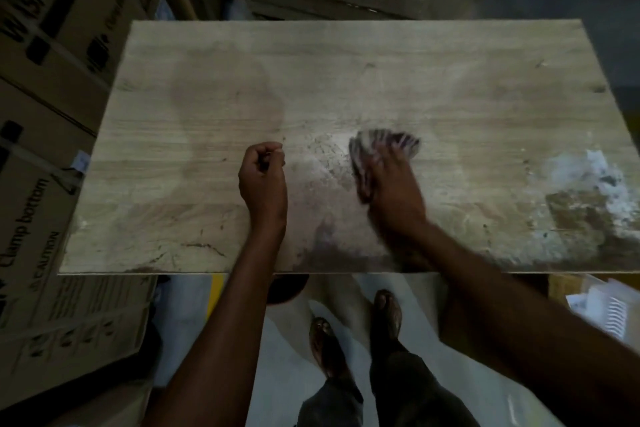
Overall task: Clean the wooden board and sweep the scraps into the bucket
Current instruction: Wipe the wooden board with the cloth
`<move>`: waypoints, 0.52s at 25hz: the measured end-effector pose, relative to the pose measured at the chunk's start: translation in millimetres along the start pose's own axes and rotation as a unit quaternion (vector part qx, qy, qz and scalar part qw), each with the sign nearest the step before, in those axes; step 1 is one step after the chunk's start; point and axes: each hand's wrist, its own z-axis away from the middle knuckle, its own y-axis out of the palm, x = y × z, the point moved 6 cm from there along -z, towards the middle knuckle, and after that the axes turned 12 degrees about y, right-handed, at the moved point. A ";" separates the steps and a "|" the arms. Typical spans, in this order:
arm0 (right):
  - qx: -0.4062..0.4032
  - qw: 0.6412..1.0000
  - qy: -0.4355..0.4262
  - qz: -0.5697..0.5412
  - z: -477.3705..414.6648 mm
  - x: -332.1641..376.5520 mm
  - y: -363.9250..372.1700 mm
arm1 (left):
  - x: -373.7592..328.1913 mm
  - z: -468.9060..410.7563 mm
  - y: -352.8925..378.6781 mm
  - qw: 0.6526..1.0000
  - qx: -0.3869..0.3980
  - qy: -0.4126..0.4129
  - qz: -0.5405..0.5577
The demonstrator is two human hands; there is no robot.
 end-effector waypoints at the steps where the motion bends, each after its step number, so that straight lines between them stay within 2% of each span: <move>1: -0.004 0.999 0.015 0.033 -42.5 -13.4 -6.6 | 1.9 0.7 0.7 1.000 0.000 -0.001 -0.005; 4: 0.000 0.997 0.016 0.081 -132.1 -1.4 -11.6 | -3.0 -8.6 6.1 1.000 0.004 0.014 -0.020; 6: -0.035 0.997 -0.058 0.036 -129.0 53.3 -1.9 | -5.5 -10.6 31.3 1.000 -0.007 0.010 -0.015; 7: -0.023 0.993 -0.114 0.002 -103.4 82.0 5.9 | -11.3 -8.9 47.2 0.998 -0.031 0.002 -0.047; 9: 0.068 0.973 -0.208 -0.068 -26.3 114.1 17.3 | -25.4 -4.4 67.9 0.988 -0.086 -0.008 -0.129; 11: 0.153 0.942 -0.281 -0.098 50.2 96.4 22.5 | -33.0 -22.3 88.6 0.994 -0.037 0.052 -0.086; 13: 0.173 0.913 -0.361 -0.080 102.4 43.2 14.9 | -33.6 -27.2 102.1 0.999 -0.005 0.042 -0.025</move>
